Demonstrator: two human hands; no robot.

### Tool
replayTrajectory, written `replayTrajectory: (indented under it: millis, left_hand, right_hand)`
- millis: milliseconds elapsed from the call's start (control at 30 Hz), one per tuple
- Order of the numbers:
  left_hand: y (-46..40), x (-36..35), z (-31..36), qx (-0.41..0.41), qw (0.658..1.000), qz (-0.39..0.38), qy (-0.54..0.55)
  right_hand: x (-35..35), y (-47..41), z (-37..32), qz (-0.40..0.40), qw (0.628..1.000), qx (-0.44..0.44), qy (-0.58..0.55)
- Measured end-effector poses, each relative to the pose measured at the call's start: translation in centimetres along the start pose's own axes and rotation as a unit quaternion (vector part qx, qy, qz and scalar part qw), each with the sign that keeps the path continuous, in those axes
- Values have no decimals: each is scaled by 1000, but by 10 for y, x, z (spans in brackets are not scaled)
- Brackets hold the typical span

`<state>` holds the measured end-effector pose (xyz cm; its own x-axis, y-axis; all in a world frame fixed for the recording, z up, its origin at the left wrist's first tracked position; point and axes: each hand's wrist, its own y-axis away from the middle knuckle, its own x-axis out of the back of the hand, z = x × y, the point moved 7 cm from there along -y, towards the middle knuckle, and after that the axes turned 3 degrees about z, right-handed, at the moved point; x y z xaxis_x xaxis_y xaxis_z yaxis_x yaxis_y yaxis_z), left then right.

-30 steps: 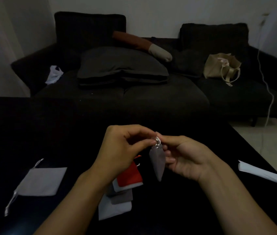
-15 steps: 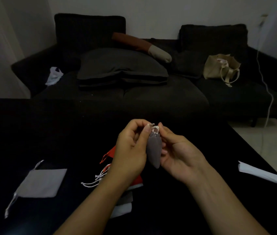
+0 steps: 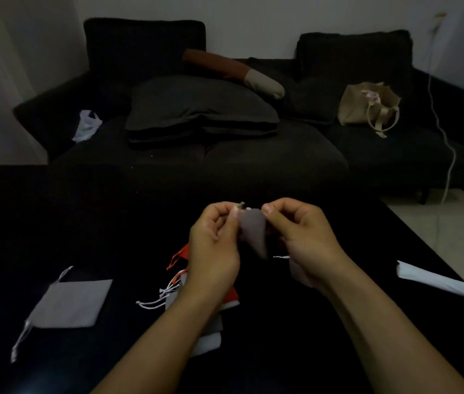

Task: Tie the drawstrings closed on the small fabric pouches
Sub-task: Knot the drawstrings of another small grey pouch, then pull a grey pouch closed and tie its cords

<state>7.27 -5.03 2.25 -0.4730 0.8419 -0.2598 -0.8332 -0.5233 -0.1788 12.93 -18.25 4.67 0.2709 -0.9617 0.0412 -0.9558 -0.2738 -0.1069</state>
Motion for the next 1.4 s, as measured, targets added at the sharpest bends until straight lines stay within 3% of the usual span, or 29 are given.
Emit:
replayTrajectory:
  millis: [133,200,267,333,433,567,633,733,833,900,967,1100,1167,1233,1400]
  left_hand:
    - [2,-6,-8,-1,1000,-27,-10]
    - [1,-9,-16,29,999,-45,-2]
    - [-2,-7,-26,68,995,-56,-42]
    - [-7,2,-36,82,983,-53,-155]
    - [-9,11,-44,72,952,-84,-286]
    - [-6,7,-45,73,937,-120,-320]
    - [-6,4,-42,64,928,-141,-339]
    - [-10,13,-29,33,911,-140,-386]
    - [-18,49,-6,-8,885,-100,-454]
    - [-21,85,8,-25,840,-63,-539]
    - [-22,133,19,-2,773,-8,-634]
    - [-6,241,23,223,654,61,-720]
    - [8,281,21,313,622,87,-712]
    - [17,301,15,341,642,77,-683]
    - [15,308,13,305,699,68,-644]
  right_hand:
    - [-6,7,23,-178,975,-129,-43]
    - [0,7,29,-217,967,-125,-46]
    - [19,-4,38,-154,981,-114,0]
    - [47,-17,54,-48,985,-109,127]
    - [74,-28,75,41,940,-113,320]
    - [80,-34,79,99,902,-116,405]
    - [75,-34,66,122,883,-71,449]
    - [41,-22,30,160,877,91,444]
    - [-34,-1,15,17,925,162,342]
    - [-82,14,28,-113,938,123,304]
    - [-119,27,42,-193,927,103,306]
    - [-167,47,59,-279,884,128,354]
    - [-185,55,66,-306,861,148,378]
    - [-196,61,72,-319,848,155,394]
    - [-199,62,74,-318,847,164,392]
